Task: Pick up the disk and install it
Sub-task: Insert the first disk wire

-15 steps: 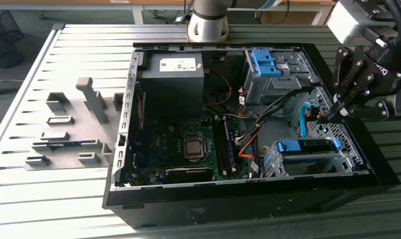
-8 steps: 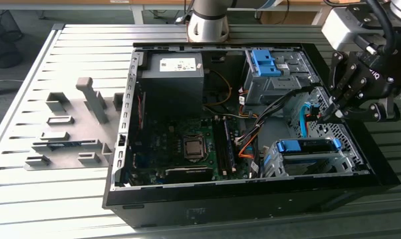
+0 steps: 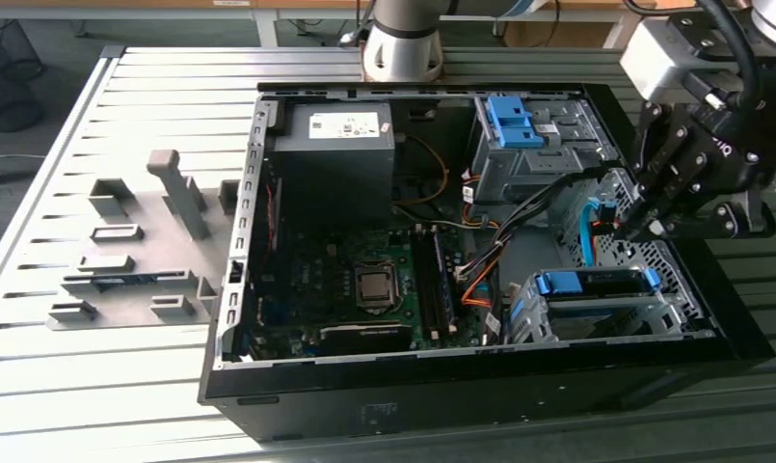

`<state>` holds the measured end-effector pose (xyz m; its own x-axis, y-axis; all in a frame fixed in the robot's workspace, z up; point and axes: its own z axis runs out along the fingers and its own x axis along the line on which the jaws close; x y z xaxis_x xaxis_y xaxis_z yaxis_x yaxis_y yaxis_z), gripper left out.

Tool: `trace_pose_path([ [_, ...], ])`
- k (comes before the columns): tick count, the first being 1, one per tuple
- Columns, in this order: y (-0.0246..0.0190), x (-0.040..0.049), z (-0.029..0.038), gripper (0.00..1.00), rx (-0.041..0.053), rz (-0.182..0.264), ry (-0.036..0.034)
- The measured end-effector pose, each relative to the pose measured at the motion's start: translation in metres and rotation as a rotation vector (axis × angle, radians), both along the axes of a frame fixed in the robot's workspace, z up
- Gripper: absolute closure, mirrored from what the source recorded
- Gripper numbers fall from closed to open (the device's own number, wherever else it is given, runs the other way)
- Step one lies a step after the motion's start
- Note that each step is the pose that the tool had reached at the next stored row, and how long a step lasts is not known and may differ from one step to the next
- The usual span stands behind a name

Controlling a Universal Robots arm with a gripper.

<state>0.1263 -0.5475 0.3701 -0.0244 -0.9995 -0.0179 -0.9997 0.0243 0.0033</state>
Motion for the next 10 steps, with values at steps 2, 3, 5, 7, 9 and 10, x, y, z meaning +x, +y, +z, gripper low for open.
trace_pose_path([
  [2, 0.0015, 0.0001, -0.0019, 0.76, 0.0000, 0.000, 0.0000],
  [3, 0.0024, 0.0002, -0.0029, 0.76, 0.0001, 0.000, 0.0000],
  [5, 0.0036, 0.0002, -0.0047, 0.76, 0.0016, 0.000, 0.0000],
  [7, 0.0047, 0.0002, -0.0056, 0.76, 0.0029, 0.000, 0.0000],
  [9, 0.0062, 0.0002, -0.0066, 0.75, 0.0034, 0.000, 0.0000],
  [10, 0.0069, 0.0002, -0.0070, 0.69, 0.0034, 0.000, 0.0000],
])
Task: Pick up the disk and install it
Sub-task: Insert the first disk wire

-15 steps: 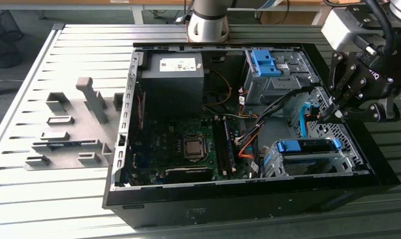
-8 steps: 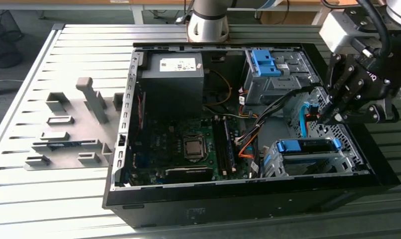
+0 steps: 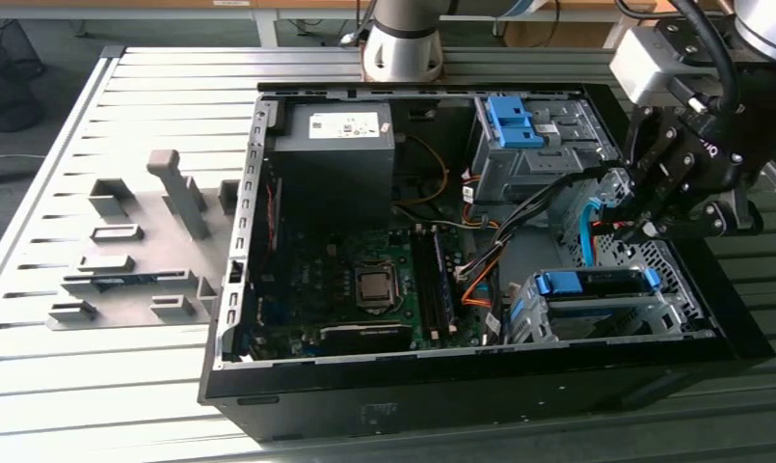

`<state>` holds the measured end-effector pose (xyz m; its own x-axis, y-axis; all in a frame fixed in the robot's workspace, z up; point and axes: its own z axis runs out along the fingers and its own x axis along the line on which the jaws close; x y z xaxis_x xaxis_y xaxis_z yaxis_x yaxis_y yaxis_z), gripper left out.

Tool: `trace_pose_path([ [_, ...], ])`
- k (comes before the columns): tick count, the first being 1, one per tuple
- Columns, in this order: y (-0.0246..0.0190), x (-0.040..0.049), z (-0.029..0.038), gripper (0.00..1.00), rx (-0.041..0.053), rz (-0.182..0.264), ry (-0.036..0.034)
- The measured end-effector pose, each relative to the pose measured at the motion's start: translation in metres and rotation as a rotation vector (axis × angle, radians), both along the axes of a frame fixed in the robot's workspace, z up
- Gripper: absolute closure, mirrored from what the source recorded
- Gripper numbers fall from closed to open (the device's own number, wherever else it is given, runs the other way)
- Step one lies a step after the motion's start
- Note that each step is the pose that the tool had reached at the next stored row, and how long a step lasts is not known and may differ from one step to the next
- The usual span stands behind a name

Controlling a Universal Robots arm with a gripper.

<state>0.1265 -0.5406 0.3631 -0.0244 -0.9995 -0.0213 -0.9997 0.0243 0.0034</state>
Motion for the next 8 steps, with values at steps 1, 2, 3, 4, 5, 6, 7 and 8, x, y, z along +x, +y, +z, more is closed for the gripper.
trace_pose_path([
  [1, 0.0006, 0.0000, -0.0005, 0.69, 0.0002, 0.000, 0.0000],
  [2, 0.0009, 0.0000, -0.0010, 0.69, 0.0003, 0.000, 0.0000],
  [3, 0.0011, 0.0000, -0.0016, 0.69, 0.0010, 0.000, 0.0000],
  [4, 0.0012, 0.0000, -0.0023, 0.69, 0.0017, 0.000, 0.0000],
  [5, 0.0012, 0.0000, -0.0031, 0.69, 0.0026, 0.000, 0.0000],
  [6, 0.0012, 0.0000, -0.0042, 0.69, 0.0043, 0.000, 0.0000],
  [7, 0.0012, 0.0000, -0.0052, 0.69, 0.0061, 0.000, 0.0000],
  [8, 0.0012, 0.0000, -0.0064, 0.69, 0.0083, 0.000, 0.0000],
])
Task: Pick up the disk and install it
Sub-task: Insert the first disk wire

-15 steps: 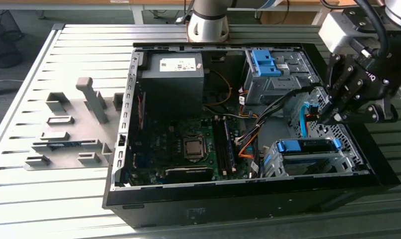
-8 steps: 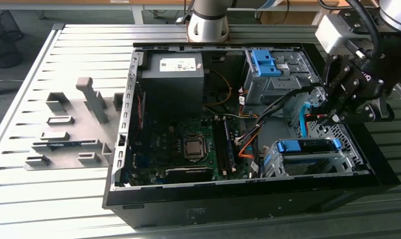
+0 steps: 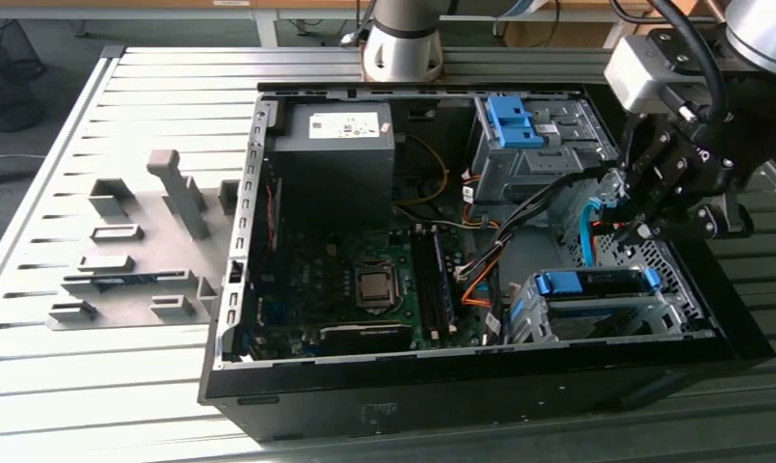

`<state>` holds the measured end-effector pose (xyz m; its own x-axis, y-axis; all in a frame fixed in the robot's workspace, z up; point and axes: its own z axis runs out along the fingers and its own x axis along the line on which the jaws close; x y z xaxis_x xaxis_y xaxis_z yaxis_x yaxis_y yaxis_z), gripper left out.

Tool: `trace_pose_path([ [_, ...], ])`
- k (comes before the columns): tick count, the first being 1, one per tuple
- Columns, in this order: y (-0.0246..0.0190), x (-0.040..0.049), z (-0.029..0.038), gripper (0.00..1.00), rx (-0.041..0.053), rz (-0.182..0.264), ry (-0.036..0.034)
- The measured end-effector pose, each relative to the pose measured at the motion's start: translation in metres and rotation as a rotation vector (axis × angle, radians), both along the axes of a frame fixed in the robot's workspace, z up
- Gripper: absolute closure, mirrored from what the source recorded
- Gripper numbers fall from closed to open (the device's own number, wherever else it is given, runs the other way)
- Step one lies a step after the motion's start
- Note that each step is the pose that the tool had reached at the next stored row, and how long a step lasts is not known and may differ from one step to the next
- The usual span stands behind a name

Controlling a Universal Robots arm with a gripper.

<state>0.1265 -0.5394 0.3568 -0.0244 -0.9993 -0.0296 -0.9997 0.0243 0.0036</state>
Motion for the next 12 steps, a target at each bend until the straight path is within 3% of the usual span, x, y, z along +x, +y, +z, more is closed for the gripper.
trace_pose_path([
  [5, 0.0000, 0.0000, -0.0041, 0.69, 0.0207, 0.000, 0.0000],
  [8, 0.0000, 0.0000, -0.0055, 0.77, 0.0333, 0.000, 0.0000],
  [9, 0.0001, 0.0000, -0.0055, 0.83, 0.0342, 0.000, 0.0000],
  [12, -0.0001, 0.0000, -0.0056, 0.84, 0.0344, 0.000, 0.0000],
])
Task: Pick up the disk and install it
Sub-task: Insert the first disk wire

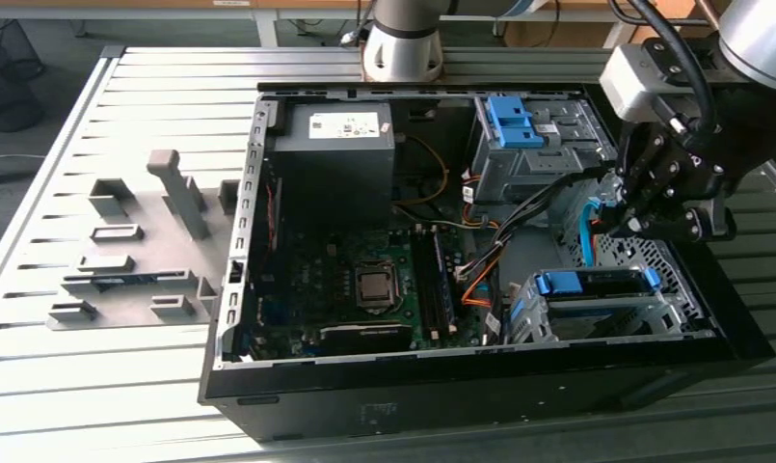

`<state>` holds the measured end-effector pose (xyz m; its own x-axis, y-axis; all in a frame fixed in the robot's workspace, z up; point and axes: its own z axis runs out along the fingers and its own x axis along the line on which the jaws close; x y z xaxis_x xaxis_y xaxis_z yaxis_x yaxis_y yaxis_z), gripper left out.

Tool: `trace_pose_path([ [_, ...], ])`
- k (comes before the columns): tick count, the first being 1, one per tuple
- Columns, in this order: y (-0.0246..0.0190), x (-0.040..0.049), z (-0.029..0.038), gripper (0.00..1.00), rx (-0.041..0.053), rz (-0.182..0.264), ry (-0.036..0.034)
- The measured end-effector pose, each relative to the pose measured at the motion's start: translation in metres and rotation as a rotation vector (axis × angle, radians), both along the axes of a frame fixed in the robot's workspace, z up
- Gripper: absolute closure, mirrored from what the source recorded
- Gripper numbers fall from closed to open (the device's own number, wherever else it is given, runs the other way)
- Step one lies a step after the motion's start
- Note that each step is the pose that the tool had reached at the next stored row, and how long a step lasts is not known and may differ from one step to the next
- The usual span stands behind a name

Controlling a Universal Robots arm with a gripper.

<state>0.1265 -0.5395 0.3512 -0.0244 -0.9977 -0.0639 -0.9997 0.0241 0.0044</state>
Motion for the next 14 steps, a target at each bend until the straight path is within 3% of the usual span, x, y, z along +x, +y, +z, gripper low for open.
trace_pose_path([
  [4, -0.0018, -0.0017, 0.0000, 0.84, -0.0017, 0.000, -0.0012],
  [6, -0.0032, -0.0031, -0.0001, 0.84, -0.0071, 0.000, -0.0025],
  [7, -0.0037, -0.0034, 0.0000, 0.84, -0.0147, 0.000, -0.0028],
  [11, -0.0042, -0.0039, -0.0002, 0.84, -0.0634, 0.000, -0.0092],
  [14, -0.0042, -0.0042, -0.0014, 0.84, -0.0700, -0.001, -0.0235],
])
